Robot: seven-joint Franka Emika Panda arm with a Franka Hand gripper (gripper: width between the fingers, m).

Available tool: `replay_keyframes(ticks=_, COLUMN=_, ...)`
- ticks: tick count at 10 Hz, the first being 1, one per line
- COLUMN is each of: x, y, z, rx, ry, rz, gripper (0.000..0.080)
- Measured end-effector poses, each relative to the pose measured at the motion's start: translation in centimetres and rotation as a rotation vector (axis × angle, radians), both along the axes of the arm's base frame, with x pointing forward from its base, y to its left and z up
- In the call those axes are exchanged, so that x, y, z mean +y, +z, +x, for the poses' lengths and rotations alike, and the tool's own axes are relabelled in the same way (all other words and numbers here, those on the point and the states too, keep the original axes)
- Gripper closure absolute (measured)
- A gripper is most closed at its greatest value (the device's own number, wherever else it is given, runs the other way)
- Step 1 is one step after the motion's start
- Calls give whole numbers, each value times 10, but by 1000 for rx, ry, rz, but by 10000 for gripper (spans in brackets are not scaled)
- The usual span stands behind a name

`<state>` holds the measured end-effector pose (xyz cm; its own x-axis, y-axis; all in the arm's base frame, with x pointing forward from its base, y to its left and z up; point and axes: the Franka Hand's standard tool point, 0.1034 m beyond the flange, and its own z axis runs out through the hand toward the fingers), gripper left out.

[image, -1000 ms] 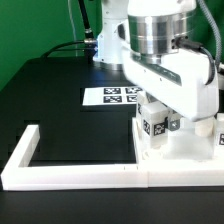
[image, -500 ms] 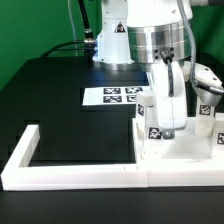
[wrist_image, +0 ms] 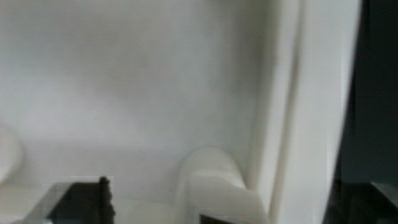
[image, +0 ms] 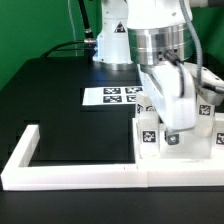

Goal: Assemble square table

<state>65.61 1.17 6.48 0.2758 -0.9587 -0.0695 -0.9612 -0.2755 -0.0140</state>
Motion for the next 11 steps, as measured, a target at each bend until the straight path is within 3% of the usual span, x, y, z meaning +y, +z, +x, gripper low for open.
replay_keyframes(ticks=4, x=-2, y=0, z=-1, rx=-11, ry=261, rz=-7, gripper=151)
replay_keyframes(ticks=6, x=-16, y=7, z=7, rx=-47, ry=717, rz=-54, gripper=151)
replay_keyframes(ticks=7, x=-14, y=10, z=8, rx=-57, ry=808, rz=-62, gripper=151)
replay_keyframes(ticks=9, x=-15, y=8, z=8, rx=-55, ry=813, rz=-61, gripper=151)
replay_keyframes(ticks=10, x=-15, y=8, z=8, rx=-55, ry=816, rz=-61, gripper=292)
replay_keyframes(ticks=11, x=-15, y=8, z=8, rx=-54, ry=795, rz=-60, gripper=292)
